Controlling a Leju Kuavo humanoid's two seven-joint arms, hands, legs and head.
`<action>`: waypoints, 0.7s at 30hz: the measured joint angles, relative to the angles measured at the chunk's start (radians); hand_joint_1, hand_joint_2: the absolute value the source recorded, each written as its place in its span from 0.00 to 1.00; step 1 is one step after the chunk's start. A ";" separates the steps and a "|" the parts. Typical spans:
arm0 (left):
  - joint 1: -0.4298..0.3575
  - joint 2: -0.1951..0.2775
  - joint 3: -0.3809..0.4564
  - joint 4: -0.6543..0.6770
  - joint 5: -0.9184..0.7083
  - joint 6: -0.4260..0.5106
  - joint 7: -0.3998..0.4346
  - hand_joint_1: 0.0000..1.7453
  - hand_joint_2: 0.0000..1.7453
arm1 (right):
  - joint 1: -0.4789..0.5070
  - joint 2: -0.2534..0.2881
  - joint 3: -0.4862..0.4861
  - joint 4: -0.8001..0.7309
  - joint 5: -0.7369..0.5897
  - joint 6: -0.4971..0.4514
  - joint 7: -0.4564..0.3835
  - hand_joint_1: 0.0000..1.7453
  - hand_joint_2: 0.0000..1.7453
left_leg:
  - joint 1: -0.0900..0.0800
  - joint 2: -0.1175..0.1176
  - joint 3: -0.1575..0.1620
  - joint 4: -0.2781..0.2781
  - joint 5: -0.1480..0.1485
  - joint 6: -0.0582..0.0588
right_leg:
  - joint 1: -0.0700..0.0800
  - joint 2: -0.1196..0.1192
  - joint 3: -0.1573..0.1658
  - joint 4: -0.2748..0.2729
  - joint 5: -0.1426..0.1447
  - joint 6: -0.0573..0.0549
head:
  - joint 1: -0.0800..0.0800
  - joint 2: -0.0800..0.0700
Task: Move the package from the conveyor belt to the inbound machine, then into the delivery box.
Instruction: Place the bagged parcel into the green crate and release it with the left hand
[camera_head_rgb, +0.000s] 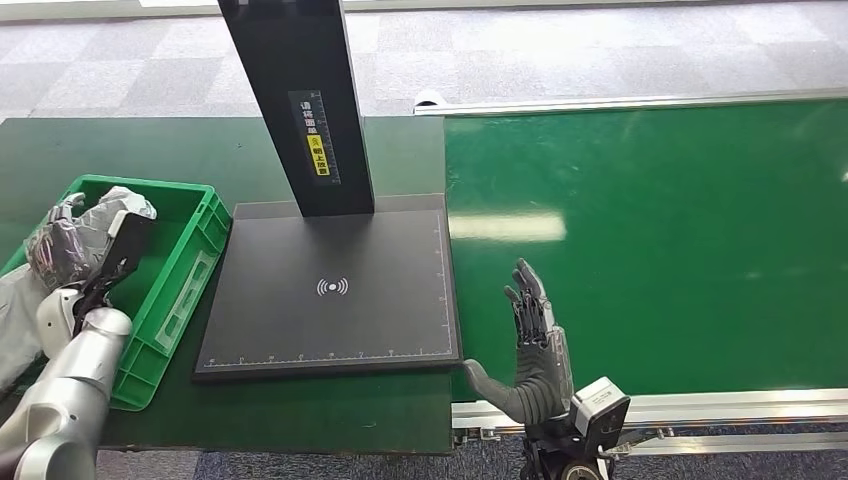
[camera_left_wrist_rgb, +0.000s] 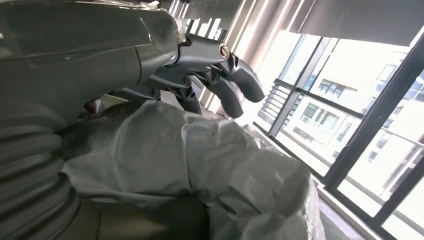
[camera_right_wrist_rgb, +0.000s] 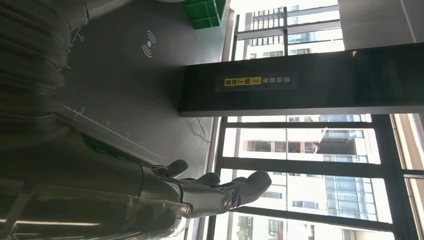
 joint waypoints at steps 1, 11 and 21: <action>-0.002 -0.002 0.000 0.000 0.035 -0.001 -0.030 0.00 1.00 | 0.000 0.000 0.000 0.000 0.000 0.000 0.000 0.00 1.00 | 0.000 0.000 0.000 0.000 0.000 0.000 | 0.000 0.000 0.000 0.000 0.000 0.000 | 0.000 0.000; -0.004 -0.033 -0.039 -0.104 0.424 -0.056 -0.249 0.00 1.00 | -0.001 -0.002 0.001 0.006 0.006 -0.015 -0.004 0.00 1.00 | 0.000 -0.001 0.000 0.000 0.000 0.000 | 0.000 -0.001 0.001 0.000 0.000 0.000 | 0.000 0.000; 0.047 -0.082 -0.135 -0.307 0.666 -0.121 -0.339 0.00 1.00 | -0.004 -0.002 0.001 0.017 0.010 -0.019 -0.008 0.00 1.00 | 0.000 -0.001 0.000 0.000 0.000 0.000 | 0.000 -0.001 0.000 0.000 0.000 0.000 | 0.000 0.000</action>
